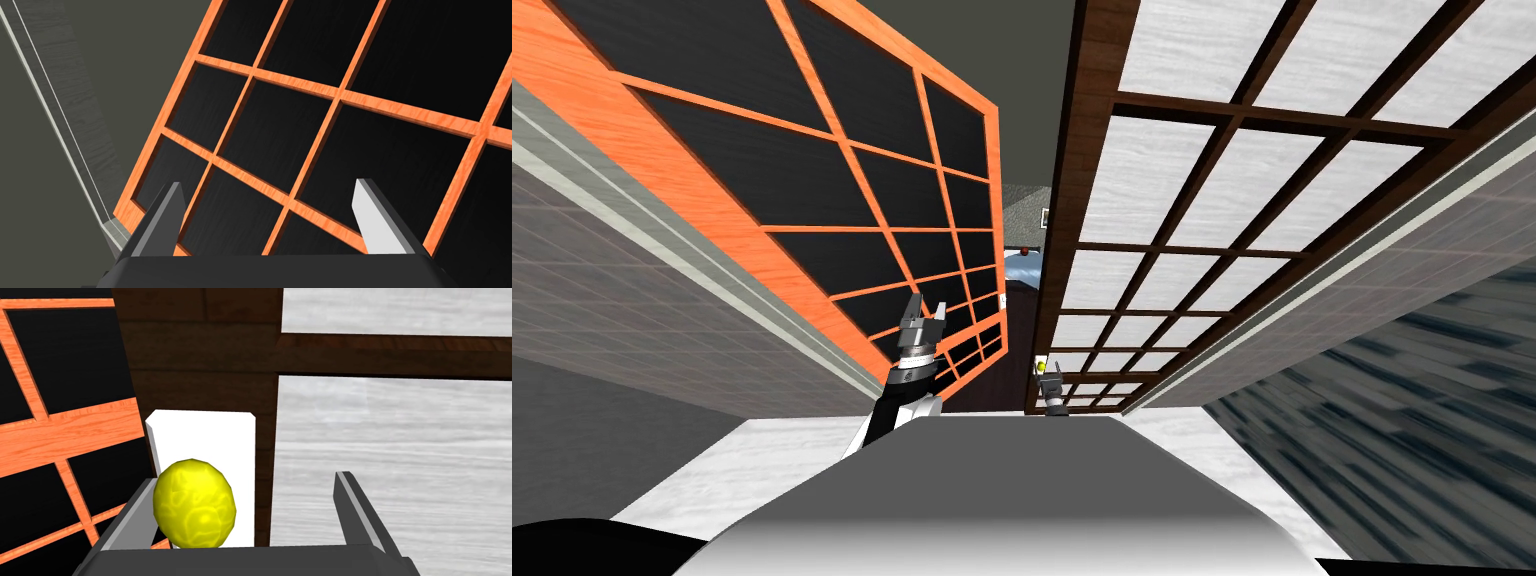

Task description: Push the door open

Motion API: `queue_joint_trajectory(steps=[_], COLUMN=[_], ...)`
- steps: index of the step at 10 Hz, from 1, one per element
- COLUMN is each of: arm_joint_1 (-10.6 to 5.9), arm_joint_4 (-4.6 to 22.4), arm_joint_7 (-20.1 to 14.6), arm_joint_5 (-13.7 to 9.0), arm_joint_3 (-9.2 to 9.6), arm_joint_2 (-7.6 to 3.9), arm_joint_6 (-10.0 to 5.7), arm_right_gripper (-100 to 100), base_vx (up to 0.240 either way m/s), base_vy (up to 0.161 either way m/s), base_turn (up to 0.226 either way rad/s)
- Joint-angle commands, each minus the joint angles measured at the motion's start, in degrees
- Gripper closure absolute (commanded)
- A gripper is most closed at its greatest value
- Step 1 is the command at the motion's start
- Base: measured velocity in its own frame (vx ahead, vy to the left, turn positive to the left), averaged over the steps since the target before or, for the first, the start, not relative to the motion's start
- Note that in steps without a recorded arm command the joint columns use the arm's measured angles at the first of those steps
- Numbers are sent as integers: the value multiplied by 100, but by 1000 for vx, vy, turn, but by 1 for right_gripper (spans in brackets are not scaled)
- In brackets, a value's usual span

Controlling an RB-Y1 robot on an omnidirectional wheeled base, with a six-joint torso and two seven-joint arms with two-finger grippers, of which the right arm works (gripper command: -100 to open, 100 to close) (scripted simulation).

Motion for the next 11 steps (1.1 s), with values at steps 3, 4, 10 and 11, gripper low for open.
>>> queue_joint_trajectory(steps=[3, 4, 10, 11], arm_joint_1=[101, 81, -1, -1], arm_joint_4=[-218, -199, -122, -122], arm_joint_7=[109, 121, 168, 168], arm_joint_5=[-49, -65, -130, -130], arm_joint_3=[-249, -337, -698, -698], arm_joint_2=[-60, -64, -74, -74], arm_joint_6=[60, 49, 1, 1], arm_right_gripper=[100, 100, 100, 100], base_vx=[23, 44, 30, 31], base_vy=[32, 28, 9, 12], base_turn=[123, 89, 60, 60])
